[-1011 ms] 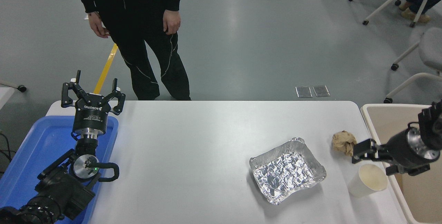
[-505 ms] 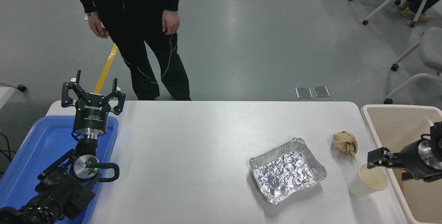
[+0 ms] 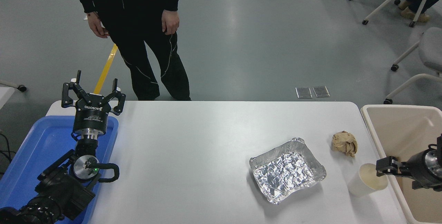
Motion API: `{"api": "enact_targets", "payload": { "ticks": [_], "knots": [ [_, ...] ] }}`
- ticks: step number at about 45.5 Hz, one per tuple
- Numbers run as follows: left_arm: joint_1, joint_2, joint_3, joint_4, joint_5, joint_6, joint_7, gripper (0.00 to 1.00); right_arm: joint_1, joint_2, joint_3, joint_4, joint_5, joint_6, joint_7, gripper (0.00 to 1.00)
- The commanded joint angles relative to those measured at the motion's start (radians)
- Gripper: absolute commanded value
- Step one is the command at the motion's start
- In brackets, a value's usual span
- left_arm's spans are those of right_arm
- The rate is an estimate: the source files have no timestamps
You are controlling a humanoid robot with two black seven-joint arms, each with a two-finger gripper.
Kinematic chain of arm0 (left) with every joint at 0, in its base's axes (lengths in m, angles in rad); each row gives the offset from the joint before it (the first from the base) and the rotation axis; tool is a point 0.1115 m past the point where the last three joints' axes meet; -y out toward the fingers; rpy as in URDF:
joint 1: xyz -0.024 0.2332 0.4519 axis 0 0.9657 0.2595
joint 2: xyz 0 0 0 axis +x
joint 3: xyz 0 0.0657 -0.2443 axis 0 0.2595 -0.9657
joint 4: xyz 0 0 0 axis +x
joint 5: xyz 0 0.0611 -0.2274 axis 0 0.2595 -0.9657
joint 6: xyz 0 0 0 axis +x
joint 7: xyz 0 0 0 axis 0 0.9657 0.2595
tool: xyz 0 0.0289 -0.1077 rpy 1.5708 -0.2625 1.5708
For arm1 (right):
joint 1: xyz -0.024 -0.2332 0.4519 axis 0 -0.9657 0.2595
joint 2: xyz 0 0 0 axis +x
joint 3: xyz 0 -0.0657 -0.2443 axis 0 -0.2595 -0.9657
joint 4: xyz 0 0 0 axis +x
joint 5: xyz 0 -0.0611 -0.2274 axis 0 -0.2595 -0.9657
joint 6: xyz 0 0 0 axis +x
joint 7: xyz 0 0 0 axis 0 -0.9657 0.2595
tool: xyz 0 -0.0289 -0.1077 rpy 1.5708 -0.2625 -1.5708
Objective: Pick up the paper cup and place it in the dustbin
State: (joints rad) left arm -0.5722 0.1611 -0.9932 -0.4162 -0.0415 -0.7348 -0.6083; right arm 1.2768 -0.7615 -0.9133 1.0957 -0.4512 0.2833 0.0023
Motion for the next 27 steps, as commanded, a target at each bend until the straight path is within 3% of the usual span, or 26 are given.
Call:
{"api": "enact_targets", "payload": {
  "ticks": [1, 6, 8, 11, 14, 27],
  "knots": [
    [0.0, 0.0, 0.001, 0.0, 0.0, 0.0, -0.001, 0.99, -0.109, 0.016, 0.074, -0.027, 0.009, -0.078, -0.001, 0.94],
    [0.0, 0.0, -0.001, 0.0, 0.0, 0.0, -0.001, 0.99, -0.171, 0.019, 0.132, -0.045, 0.008, -0.102, -0.001, 0.78],
    [0.0, 0.0, 0.001, -0.001, 0.0, 0.0, 0.001, 0.99, -0.183, 0.027, 0.14, -0.05, 0.008, -0.104, -0.001, 0.68],
    [0.0, 0.0, 0.001, 0.0, 0.0, 0.0, -0.001, 0.99, -0.191, 0.044, 0.139, -0.056, 0.005, -0.104, -0.001, 0.4],
    [0.0, 0.0, -0.001, -0.001, 0.0, 0.0, -0.001, 0.99, -0.192, 0.057, 0.137, -0.072, 0.005, -0.104, -0.001, 0.0],
    [0.0, 0.0, -0.001, 0.0, 0.0, 0.0, 0.001, 0.99, -0.188, 0.047, 0.131, -0.103, -0.006, -0.104, -0.001, 0.0]
  ]
}}
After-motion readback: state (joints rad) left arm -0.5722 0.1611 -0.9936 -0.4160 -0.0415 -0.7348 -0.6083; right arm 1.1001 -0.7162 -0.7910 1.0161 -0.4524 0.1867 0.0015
